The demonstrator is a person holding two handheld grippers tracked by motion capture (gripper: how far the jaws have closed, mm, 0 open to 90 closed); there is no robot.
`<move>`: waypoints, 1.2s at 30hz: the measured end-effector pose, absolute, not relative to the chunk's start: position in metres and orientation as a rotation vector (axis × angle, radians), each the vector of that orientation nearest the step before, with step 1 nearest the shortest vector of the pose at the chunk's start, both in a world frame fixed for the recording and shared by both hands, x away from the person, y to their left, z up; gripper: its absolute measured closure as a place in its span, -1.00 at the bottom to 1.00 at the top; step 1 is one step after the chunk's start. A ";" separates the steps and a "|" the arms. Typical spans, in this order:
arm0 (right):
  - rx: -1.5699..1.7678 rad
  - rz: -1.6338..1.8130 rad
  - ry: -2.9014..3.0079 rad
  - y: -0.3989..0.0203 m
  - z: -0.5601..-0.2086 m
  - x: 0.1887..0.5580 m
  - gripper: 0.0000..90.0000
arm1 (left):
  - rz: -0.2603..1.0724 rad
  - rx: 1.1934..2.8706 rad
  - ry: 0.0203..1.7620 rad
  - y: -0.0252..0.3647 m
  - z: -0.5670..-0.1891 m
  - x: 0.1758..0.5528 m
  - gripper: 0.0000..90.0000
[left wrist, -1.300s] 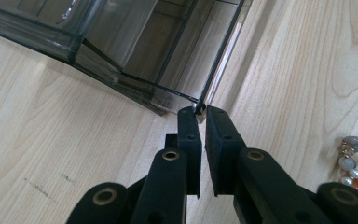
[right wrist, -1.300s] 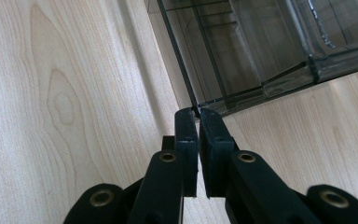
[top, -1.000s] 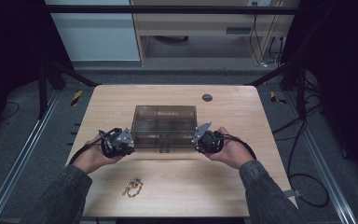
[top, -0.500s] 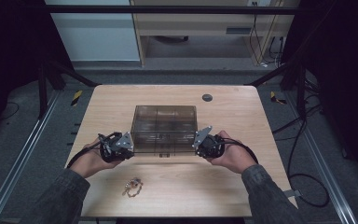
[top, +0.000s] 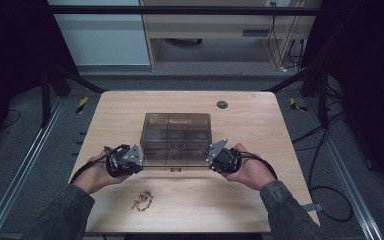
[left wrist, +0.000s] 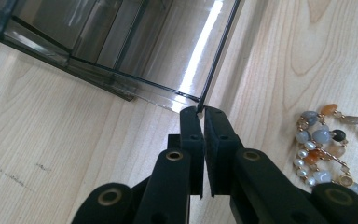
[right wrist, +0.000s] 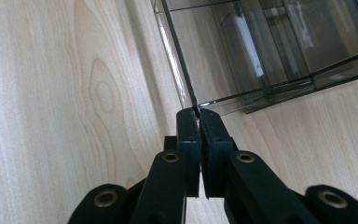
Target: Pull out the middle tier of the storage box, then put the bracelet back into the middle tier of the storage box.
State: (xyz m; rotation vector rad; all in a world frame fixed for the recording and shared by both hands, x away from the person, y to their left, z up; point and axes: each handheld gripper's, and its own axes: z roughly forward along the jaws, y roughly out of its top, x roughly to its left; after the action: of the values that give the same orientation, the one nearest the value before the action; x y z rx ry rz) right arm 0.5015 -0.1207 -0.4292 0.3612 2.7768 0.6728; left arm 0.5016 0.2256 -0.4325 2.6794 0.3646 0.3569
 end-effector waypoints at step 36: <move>0.350 0.684 2.791 -0.120 -0.434 0.483 0.97 | 0.357 2.677 0.363 0.227 -0.438 0.484 0.93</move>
State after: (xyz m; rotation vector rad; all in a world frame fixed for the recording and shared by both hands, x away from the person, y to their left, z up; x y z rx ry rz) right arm 0.4833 -0.1199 -0.4338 0.3502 2.7909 0.6842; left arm 0.4842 0.2266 -0.4376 2.6770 0.3625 0.3569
